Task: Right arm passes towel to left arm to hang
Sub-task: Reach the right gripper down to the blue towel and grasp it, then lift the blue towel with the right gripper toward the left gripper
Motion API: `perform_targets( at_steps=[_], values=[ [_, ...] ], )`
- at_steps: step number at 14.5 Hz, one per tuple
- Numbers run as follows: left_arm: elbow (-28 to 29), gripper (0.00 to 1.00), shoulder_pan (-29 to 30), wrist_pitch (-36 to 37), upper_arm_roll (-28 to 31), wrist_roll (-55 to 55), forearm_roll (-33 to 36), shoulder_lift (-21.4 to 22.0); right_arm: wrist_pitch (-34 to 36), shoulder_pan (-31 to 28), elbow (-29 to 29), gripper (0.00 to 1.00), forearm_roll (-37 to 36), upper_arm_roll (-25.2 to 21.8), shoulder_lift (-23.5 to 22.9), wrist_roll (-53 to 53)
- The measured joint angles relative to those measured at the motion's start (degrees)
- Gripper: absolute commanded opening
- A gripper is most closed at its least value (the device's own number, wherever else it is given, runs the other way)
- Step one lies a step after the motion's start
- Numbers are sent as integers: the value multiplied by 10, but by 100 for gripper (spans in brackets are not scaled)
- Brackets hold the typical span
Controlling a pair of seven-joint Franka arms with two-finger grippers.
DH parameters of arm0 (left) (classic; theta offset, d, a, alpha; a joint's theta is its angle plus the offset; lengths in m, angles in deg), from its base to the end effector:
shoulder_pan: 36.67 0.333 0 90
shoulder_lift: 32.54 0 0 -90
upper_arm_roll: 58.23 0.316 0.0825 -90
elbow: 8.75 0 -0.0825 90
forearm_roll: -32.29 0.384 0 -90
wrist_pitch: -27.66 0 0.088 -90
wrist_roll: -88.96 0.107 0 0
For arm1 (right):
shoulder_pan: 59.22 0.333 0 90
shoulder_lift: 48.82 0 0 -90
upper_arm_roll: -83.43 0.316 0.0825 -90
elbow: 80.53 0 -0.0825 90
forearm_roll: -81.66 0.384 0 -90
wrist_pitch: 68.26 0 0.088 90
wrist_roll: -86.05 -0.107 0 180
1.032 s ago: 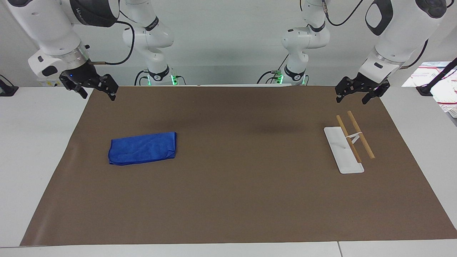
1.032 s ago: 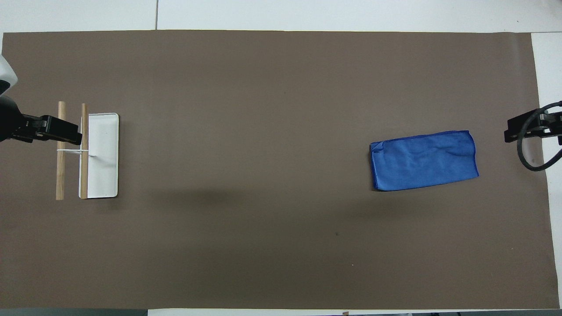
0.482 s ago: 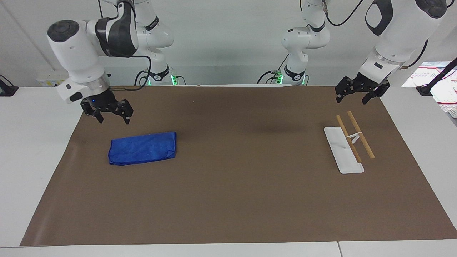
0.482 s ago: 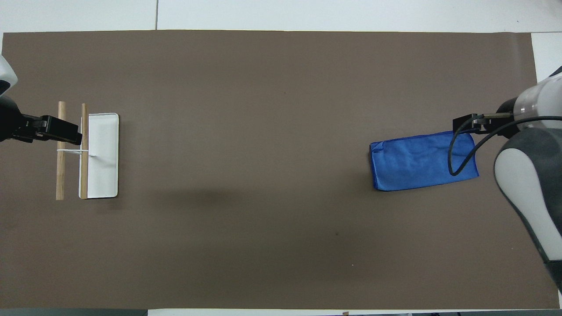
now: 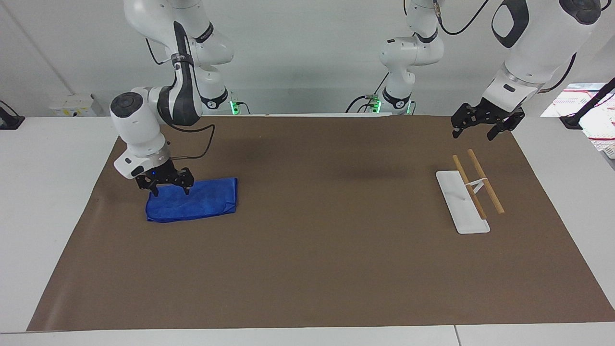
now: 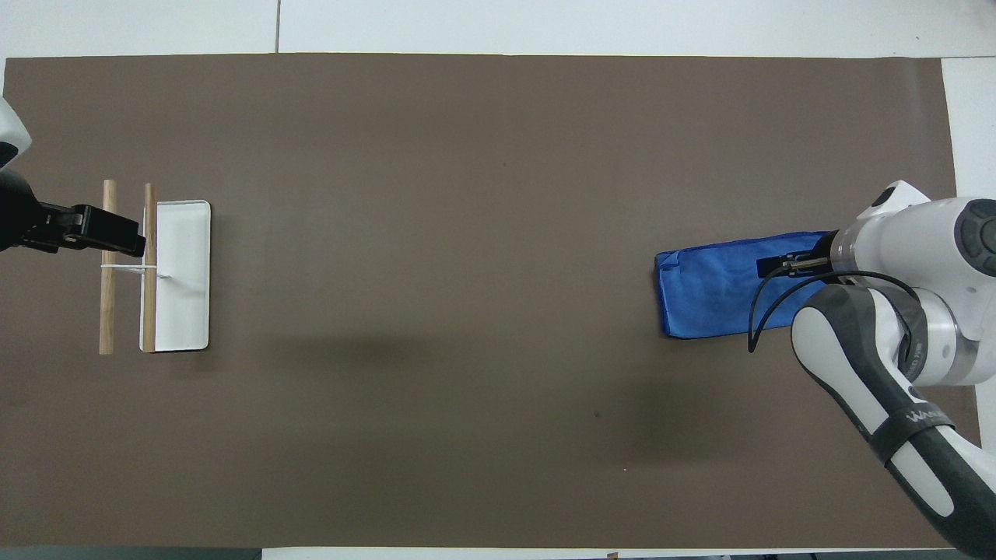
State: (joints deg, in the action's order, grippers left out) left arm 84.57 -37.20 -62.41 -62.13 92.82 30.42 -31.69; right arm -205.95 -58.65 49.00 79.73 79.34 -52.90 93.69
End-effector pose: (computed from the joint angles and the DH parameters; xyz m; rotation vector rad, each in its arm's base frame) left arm 0.5465 -0.0461 0.6055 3.1014 -0.2236 -0.0654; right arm 0.5341 -0.0330 0.3368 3.1008 0.1495 0.1059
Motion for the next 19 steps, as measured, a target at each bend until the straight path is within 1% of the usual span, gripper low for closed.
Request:
perform_targets(
  at_steps=[4,7,11,15,16,17,18,19],
  values=[
    [0,100,0,0,0,0,0,0,-29,-9,21,100,1,0,-13,48],
    [0,100,0,0,0,0,0,0,-41,-9,31,100,1,0,-13,54],
    [0,100,0,0,0,0,0,0,-70,-9,40,99,1,1,-36,54],
    [0,100,0,0,0,0,0,0,-73,-9,40,88,1,1,-42,55],
    [0,100,0,0,0,0,0,0,-73,-9,40,62,1,1,-42,55],
    [0,100,0,0,0,0,0,0,-73,-9,40,27,1,1,-42,55],
    [0,100,0,0,0,0,0,0,-73,-9,40,0,1,1,-42,55],
    [0,100,0,0,0,0,0,0,-73,-8,40,0,2,2,-41,55]
  ],
)
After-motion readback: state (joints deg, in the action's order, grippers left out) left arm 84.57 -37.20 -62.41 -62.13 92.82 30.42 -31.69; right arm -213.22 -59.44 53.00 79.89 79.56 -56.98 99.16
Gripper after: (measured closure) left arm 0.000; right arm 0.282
